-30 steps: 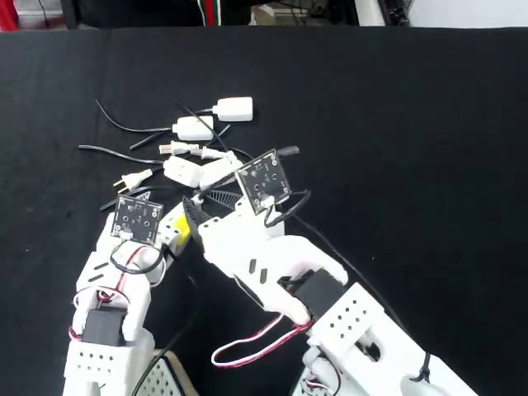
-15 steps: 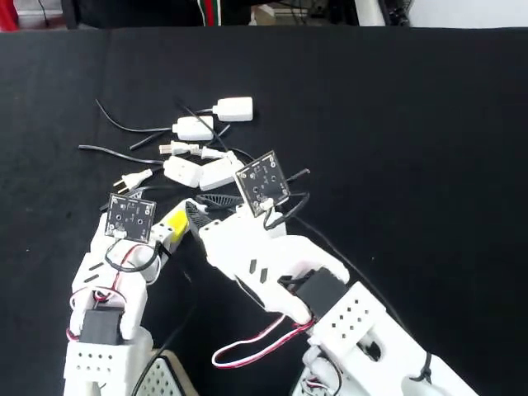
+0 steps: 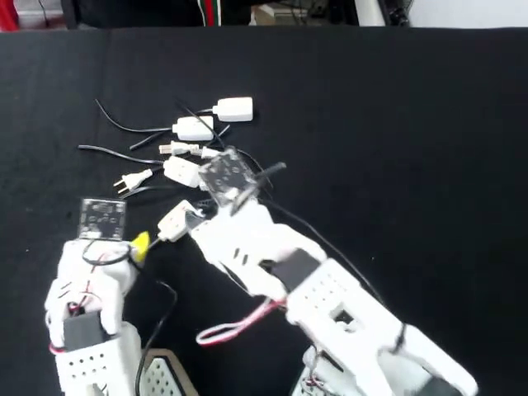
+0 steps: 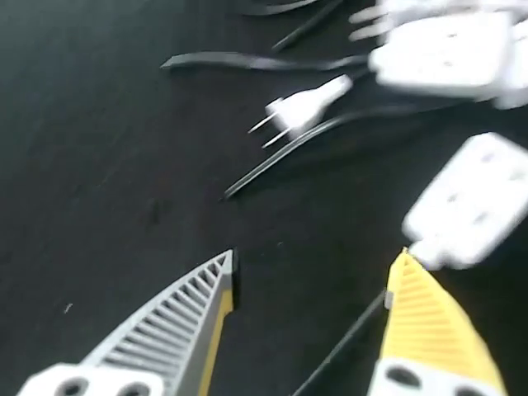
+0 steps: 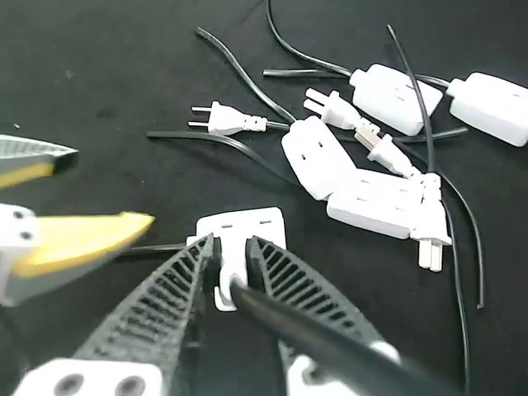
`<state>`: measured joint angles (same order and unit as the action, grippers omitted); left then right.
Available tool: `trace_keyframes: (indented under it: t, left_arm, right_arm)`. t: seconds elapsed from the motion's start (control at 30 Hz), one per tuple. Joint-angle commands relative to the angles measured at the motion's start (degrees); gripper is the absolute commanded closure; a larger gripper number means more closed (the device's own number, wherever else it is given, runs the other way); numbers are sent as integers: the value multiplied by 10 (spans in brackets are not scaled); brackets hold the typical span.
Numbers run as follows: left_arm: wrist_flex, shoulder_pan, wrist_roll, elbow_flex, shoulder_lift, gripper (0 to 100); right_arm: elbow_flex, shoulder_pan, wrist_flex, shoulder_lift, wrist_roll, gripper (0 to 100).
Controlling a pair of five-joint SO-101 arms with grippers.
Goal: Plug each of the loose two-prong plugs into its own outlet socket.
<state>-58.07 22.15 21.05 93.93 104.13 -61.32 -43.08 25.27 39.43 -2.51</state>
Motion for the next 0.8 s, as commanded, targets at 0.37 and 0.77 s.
trace_keyframes:
  t: [0.37, 0.77]
  left_arm:
    - [-82, 63, 76, -10, 5, 707]
    - [-89, 63, 95, -3, 5, 707]
  right_arm:
    - [174, 21, -45, -259, 114, 987]
    - [211, 43, -111, -342, 117, 987]
